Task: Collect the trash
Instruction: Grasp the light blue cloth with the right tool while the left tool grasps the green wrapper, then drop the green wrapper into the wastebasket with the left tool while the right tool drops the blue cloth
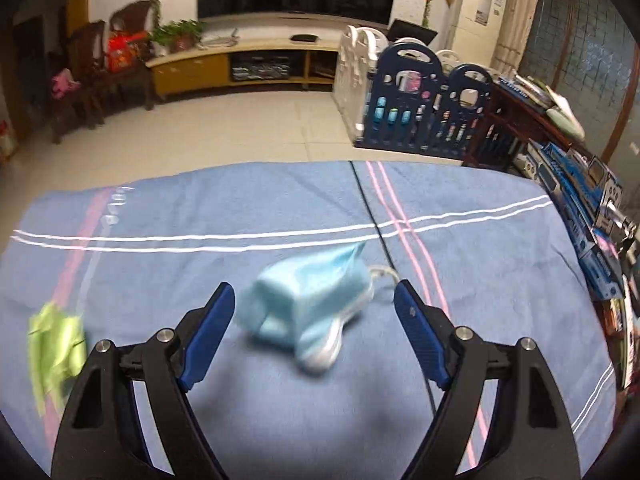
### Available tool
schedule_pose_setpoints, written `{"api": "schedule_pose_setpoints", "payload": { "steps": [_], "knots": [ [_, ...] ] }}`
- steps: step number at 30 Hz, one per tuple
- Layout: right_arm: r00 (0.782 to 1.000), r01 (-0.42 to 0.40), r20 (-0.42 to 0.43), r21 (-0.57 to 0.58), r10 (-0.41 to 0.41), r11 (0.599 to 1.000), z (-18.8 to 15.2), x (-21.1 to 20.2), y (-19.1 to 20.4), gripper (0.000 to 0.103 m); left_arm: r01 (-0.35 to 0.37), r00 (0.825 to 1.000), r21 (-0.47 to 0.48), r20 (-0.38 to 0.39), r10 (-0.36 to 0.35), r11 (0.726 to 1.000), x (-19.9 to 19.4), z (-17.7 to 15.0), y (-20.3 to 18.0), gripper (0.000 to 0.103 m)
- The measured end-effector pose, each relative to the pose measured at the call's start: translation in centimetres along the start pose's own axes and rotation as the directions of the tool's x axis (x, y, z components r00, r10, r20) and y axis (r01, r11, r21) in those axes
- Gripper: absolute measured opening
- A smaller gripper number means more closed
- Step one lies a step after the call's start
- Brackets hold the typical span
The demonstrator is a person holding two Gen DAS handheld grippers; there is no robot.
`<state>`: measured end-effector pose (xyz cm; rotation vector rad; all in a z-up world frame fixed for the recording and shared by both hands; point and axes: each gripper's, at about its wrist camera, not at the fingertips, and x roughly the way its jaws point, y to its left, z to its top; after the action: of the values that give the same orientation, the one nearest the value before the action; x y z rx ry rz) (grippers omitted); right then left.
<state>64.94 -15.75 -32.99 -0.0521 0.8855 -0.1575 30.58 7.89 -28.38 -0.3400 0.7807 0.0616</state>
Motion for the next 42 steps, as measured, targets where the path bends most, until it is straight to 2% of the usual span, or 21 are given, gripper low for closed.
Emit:
{"api": "schedule_pose_setpoints", "payload": {
  "steps": [1,2,3,4,7,9,11,13,16,18,22,25,29,32,34,35,36,38,40,42],
  "knots": [
    [0.999,-0.015,-0.03,0.005,0.015,1.0,0.1,0.9,-0.2,0.049,-0.005,1.0,0.007,-0.004,0.005,1.0,0.4,0.0,-0.2,0.099],
    [0.997,-0.035,-0.066,0.017,0.036,0.999,0.0,1.5,-0.4,0.011,-0.007,1.0,0.013,-0.014,0.008,1.0,0.7,-0.1,-0.4,0.099],
    [0.994,-0.069,-0.082,0.059,0.074,0.996,-0.2,1.4,-1.0,0.007,-0.007,1.0,0.014,-0.02,0.007,1.0,0.8,-0.2,-0.5,0.099],
    [0.992,-0.117,-0.036,0.114,0.122,0.987,-0.9,0.0,-1.9,0.007,-0.006,1.0,0.016,-0.027,0.007,1.0,0.9,-0.3,-0.6,0.099],
    [0.972,-0.231,0.066,0.144,0.223,0.962,-3.9,-5.3,-2.9,0.006,-0.006,1.0,0.026,-0.026,0.006,1.0,0.9,-0.3,-1.1,0.099],
    [0.941,-0.332,0.132,0.163,0.313,0.929,-7.9,-10.6,-4.3,0.006,-0.009,1.0,0.036,-0.015,0.01,0.999,0.6,-0.4,-1.3,0.099],
    [0.913,-0.398,0.176,0.189,0.368,0.898,-12.5,-16.0,-5.7,0.006,-0.017,1.0,0.038,-0.011,0.017,0.999,0.5,-0.4,-1.4,0.099],
    [0.897,-0.431,0.202,0.211,0.392,0.877,-17.4,-20.5,-7.0,0.006,-0.017,1.0,0.03,-0.012,0.017,0.999,0.5,-0.4,-1.1,0.099],
    [0.903,-0.426,0.152,0.187,0.402,0.885,-22.2,-22.8,-6.9,0.006,-0.018,1.0,0.023,-0.018,0.019,1.0,0.9,0.1,-0.9,0.099],
    [0.895,-0.444,0.128,0.162,0.427,0.881,-22.5,-23.0,-6.4,0.006,0.001,0.999,0.037,-0.032,0.001,0.999,2.3,1.6,-1.3,0.099],
    [0.895,-0.427,0.195,0.117,0.401,0.896,-22.0,-23.6,-6.0,0.006,0.08,0.995,0.07,-0.068,-0.076,0.994,7.3,5.9,-2.9,0.099],
    [0.89,-0.447,0.175,0.156,0.421,0.881,-21.9,-22.6,-6.3,0.006,0.058,0.99,0.122,-0.135,-0.041,0.991,12.8,10.4,-4.2,0.099],
    [0.887,-0.452,0.174,0.14,0.428,0.881,-21.9,-22.5,-5.8,0.006,0.082,0.982,0.07,-0.177,-0.069,0.994,19.8,15.7,-4.5,0.099],
    [0.886,-0.456,0.161,0.14,0.434,0.879,-22.0,-22.2,-5.7,0.006,0.025,0.975,0.106,-0.224,-0.001,0.994,24.2,17.4,-5.2,0.099],
    [0.887,-0.455,0.16,0.14,0.433,0.879,-22.2,-22.2,-5.6,0.006,0.022,0.966,0.107,-0.26,0.006,0.994,26.4,17.9,-5.5,0.099],
    [0.887,-0.454,0.16,0.14,0.433,0.88,-22.2,-22.2,-5.6,0.006,0.02,0.961,0.12,-0.276,0.014,0.993,27.4,18.1,-5.7,0.093],
    [0.887,-0.455,0.156,0.138,0.434,0.88,-21.9,-21.8,-5.7,0.006,0.015,0.962,0.143,-0.273,0.025,0.99,27.9,18.0,-5.9,0.072],
    [0.887,-0.454,0.152,0.13,0.435,0.881,-22.0,-21.6,-5.6,0.006,0.031,0.959,0.148,-0.285,0.012,0.989,28.0,17.7,-5.6,0.04],
    [0.887,-0.454,0.158,0.125,0.434,0.882,-21.9,-21.7,-5.6,0.006,0.06,0.964,0.126,-0.265,-0.025,0.99,26.5,17.3,-5.2,0.026],
    [0.887,-0.454,0.161,0.129,0.433,0.881,-21.9,-21.8,-5.7,0.006,0.089,0.972,0.134,-0.228,-0.057,0.987,23.8,16.3,-4.9,0.024]
  ]
}}
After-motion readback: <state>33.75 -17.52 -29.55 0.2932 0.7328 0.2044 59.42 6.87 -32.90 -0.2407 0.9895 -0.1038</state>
